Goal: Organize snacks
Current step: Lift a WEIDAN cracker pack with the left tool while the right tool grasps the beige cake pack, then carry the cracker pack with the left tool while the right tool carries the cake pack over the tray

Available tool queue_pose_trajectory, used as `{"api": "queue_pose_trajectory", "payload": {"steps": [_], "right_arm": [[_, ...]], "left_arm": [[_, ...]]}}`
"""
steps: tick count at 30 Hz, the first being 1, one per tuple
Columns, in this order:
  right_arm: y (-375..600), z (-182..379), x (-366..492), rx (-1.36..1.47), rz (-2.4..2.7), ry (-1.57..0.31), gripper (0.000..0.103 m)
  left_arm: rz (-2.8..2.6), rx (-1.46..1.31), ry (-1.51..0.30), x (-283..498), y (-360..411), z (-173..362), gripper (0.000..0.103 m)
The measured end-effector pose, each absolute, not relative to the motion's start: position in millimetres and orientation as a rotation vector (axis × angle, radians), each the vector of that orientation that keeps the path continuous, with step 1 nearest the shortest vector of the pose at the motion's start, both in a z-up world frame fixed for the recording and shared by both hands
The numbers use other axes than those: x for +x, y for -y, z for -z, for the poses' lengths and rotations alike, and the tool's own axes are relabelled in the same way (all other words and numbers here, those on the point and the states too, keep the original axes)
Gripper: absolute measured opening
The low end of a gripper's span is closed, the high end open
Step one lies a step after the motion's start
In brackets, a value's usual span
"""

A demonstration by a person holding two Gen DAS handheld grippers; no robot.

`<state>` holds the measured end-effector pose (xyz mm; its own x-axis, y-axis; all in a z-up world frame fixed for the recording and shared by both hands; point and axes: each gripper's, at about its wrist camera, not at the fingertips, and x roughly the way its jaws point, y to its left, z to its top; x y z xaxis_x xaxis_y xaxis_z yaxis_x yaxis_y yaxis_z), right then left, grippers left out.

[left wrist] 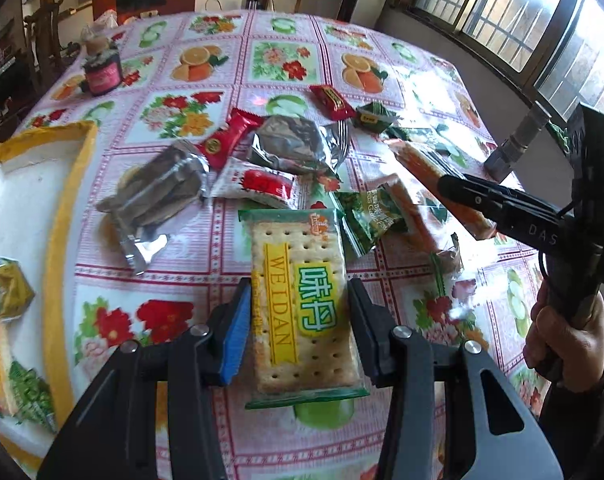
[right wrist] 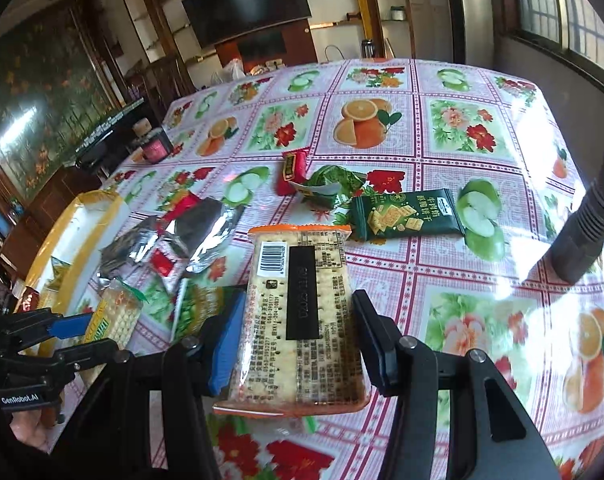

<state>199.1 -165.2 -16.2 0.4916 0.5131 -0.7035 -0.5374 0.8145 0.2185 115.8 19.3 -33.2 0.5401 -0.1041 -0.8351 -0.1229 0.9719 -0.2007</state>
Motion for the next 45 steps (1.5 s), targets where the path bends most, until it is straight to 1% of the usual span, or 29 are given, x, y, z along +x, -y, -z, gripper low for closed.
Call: {"api": "queue_pose_trajectory", "payload": {"steps": [11,18,45], "right_arm": [[156.5,-3.0,158.8,-0.009,-0.688,-0.794,0.053],[134.9,-14.4,136.1,-0.006,-0.751,-0.769,0.053],[37.1,-16.6,106.4,-0.075,-0.917,-0.778,0.053]], "left_arm": [[-0.051,-0.223,-0.955,83.7,-25.1,13.9,0.048],[-0.103,-0.229,-0.922,62.8,-44.1,4.1,0.048],[-0.253,-0.296,-0.865,18.2,-124.2,-8.6,0.049]]}}
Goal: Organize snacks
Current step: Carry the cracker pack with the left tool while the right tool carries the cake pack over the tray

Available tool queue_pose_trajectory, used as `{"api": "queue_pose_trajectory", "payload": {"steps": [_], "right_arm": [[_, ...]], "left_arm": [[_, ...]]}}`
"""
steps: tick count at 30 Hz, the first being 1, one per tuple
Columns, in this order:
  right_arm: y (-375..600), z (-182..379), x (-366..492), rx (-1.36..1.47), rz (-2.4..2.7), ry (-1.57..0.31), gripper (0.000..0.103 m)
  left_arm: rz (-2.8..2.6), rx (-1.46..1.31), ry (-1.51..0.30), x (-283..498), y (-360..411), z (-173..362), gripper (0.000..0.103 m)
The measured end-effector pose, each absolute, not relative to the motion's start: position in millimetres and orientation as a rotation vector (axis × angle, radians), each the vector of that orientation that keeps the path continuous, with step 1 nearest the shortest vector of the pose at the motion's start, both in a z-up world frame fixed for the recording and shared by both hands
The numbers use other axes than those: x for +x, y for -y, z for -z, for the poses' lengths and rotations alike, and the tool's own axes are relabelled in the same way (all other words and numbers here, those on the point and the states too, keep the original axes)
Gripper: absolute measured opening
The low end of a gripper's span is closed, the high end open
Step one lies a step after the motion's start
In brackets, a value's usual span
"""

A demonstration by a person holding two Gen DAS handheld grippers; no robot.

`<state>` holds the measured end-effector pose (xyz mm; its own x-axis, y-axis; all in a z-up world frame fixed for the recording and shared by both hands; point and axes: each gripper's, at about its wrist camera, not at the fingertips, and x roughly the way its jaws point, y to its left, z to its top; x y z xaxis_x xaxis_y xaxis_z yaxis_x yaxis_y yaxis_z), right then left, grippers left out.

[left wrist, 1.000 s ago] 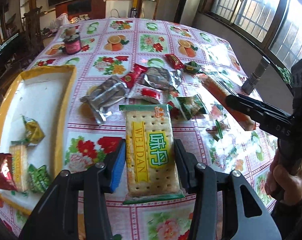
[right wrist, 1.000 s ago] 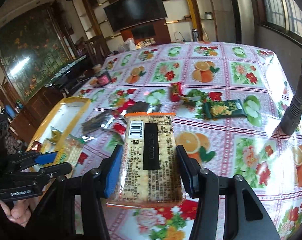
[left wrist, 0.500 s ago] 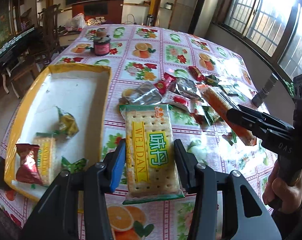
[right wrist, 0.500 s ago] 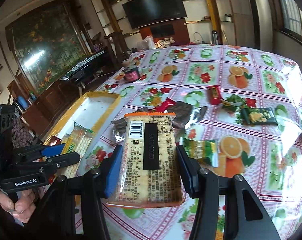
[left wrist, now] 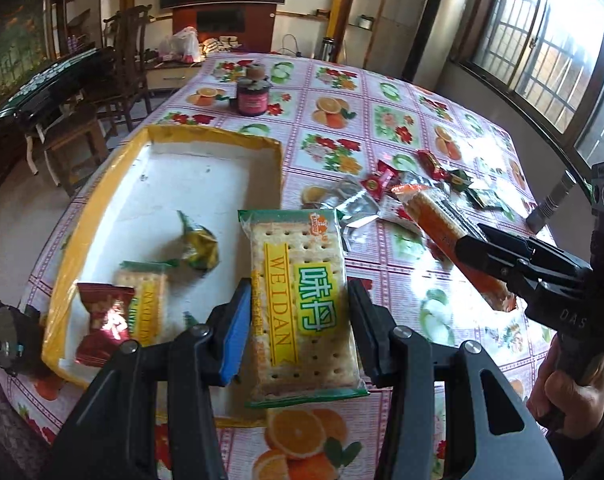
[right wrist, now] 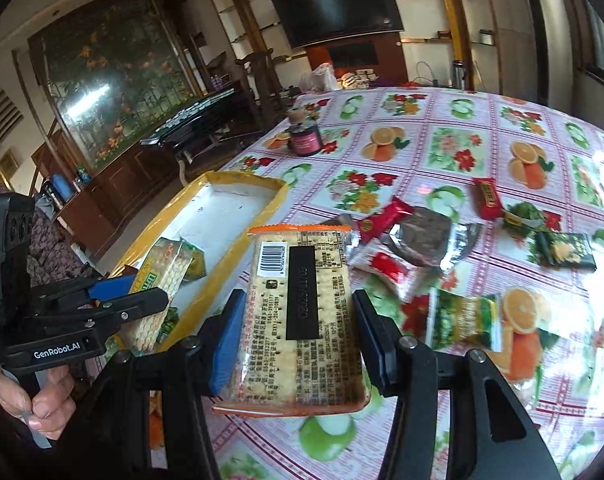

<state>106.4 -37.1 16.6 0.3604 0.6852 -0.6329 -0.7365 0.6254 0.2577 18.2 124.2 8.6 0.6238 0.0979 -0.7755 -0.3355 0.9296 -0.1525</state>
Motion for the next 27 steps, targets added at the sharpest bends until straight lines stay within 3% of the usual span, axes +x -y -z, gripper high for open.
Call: {"api": "queue_pose_trajectory", "payload": {"steps": [27], "right_arm": [[-53.0,-14.6,97.8,-0.123,-1.038,-0.789,0.053]], "left_arm": [[-0.361,-0.376,-0.849,-3.8,-201.1,-5.4,0.049]]}}
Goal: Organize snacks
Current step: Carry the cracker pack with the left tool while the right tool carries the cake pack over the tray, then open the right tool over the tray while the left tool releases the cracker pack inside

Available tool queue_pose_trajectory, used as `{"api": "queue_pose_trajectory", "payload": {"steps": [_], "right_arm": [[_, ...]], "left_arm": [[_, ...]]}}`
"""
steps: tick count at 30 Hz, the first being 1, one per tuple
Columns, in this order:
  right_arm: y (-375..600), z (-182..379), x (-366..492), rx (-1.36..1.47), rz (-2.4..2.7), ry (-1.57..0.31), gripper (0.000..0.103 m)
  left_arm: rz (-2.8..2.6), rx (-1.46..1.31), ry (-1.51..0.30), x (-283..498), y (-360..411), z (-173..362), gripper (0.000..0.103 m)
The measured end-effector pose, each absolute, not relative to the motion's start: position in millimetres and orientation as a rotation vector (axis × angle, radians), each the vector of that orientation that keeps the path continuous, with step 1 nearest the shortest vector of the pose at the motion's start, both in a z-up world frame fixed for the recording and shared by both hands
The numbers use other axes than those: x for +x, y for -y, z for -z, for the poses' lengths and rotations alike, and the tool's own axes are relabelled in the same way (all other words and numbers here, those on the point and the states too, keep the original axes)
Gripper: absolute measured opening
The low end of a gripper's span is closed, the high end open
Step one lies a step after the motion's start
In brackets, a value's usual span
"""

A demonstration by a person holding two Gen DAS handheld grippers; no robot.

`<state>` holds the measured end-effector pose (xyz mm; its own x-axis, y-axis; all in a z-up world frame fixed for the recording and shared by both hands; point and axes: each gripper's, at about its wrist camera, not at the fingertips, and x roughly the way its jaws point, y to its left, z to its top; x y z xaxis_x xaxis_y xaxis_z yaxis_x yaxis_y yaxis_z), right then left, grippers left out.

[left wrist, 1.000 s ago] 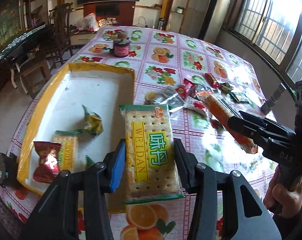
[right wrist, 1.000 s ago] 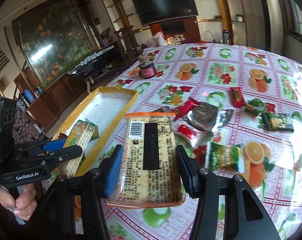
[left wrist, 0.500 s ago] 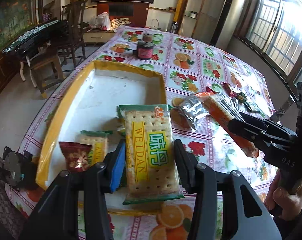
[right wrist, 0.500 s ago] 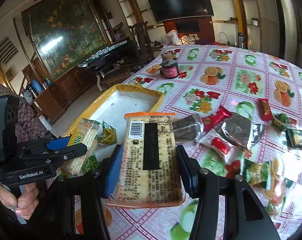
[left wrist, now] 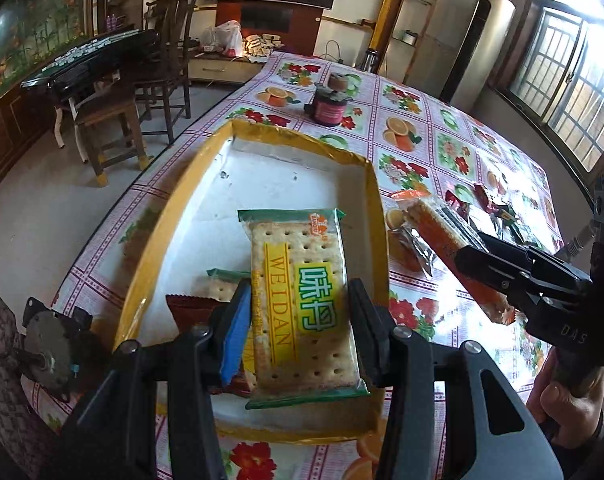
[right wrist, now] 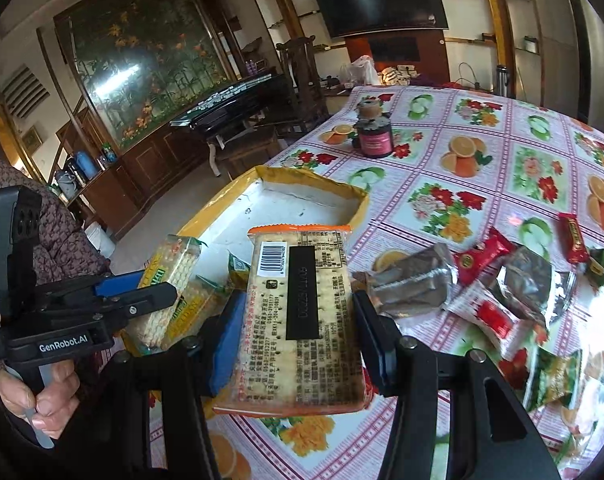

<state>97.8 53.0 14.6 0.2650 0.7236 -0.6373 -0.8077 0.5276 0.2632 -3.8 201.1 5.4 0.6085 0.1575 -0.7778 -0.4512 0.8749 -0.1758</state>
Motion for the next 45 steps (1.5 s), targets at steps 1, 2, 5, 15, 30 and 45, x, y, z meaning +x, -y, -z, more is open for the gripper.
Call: {"api": "queue_pose_trajectory", "payload": {"steps": [1,2,5,15,30,45], "right_arm": [[-56.6,-14.4,97.9,-0.124,-1.042,-0.790,0.053],[-59.1,-14.5,98.4,-0.124,-1.046,-0.790,0.053],[-73.0,-13.3,100.9,-0.125,-1.058,-0.793,0.053],[-124.5,-6.1,118.1,-0.119,-1.080,-0.814,0.053],[-167.1,30.4,130.0,-0.223,-1.062,-0.878,0.053],[-105.7,-3.1,129.3,-0.140,-1.014,-0.813,0.053]], "left_arm": [[-0.362,-0.376,-0.848,-4.0,-203.3,-5.2,0.049],[-0.363,-0.376,-0.848,-3.6,-204.7,-5.3,0.049],[-0.368,-0.380,-0.853,-0.2,-211.1,-3.6,0.049],[-0.406,-0.405,-0.875,18.5,-241.9,5.4,0.049],[-0.454,-0.452,-0.974,39.3,-267.1,43.9,0.048],[-0.452,-0.395,-0.905,22.1,-241.3,12.8,0.063]]}}
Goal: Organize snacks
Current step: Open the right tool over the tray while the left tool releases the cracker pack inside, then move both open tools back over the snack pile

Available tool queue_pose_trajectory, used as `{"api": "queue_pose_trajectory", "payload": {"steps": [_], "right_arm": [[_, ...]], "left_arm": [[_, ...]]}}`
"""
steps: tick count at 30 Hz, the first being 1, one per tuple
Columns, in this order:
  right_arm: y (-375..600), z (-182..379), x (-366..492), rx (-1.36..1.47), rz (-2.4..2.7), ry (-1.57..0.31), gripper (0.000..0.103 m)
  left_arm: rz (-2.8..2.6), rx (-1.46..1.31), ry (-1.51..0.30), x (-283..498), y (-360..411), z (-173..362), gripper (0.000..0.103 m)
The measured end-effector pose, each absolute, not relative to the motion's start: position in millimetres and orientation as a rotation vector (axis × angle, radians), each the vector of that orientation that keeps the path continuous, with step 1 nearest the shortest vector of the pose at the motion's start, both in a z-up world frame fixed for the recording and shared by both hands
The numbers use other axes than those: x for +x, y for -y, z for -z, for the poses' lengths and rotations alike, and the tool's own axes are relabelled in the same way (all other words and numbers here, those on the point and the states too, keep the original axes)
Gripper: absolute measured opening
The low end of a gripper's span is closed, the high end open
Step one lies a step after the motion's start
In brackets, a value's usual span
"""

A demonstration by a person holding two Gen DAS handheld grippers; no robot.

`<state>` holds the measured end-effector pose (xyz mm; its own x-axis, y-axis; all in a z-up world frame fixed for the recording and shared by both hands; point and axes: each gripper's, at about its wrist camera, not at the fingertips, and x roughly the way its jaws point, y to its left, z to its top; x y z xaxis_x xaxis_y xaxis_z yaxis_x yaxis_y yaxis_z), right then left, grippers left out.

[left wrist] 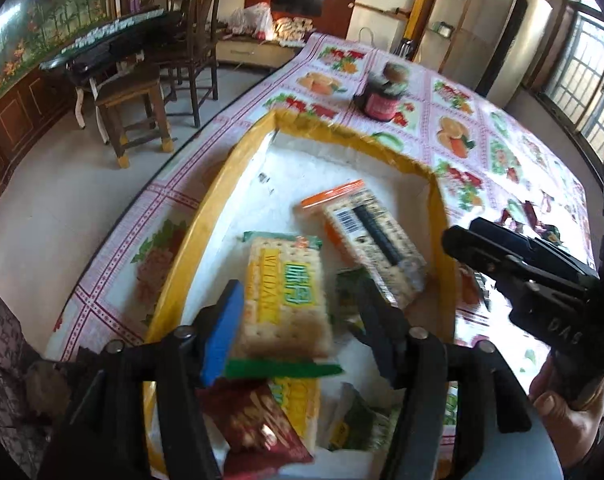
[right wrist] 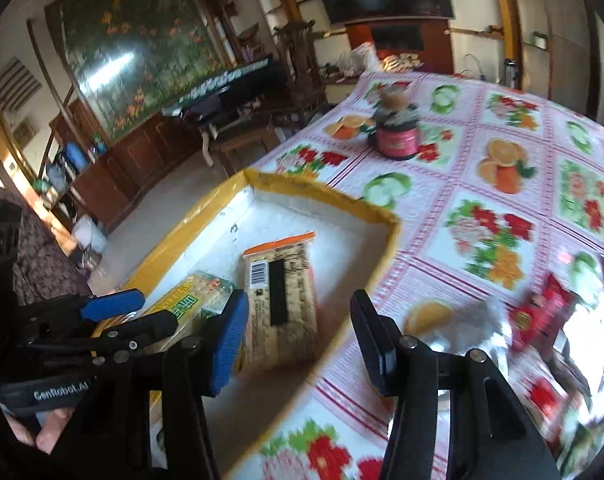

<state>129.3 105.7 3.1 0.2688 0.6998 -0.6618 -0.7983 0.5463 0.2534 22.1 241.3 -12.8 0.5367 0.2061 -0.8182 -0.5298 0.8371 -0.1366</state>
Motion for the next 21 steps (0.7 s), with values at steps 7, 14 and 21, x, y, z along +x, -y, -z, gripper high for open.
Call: {"api": "queue_pose_trajectory", "payload": {"steps": [7,14,21], "right_arm": [[-44.1,-16.0,123.1,-0.075,-0.946,-0.784,0.057],[8.6,-13.8,120.7,-0.039,-0.876,-0.785,0.058],[54.9,-9.7,122.5,-0.006,-0.810,-0.787,0.061]], "left_arm": [[-0.406,-0.353,-0.879,23.3,-205.4,-4.9,0.068],[-0.356,-0.325,-0.882,28.2,-170.5,-10.3,0.069],[-0.320,-0.296,-0.889,33.2,-144.0,-12.4,0.069]]}}
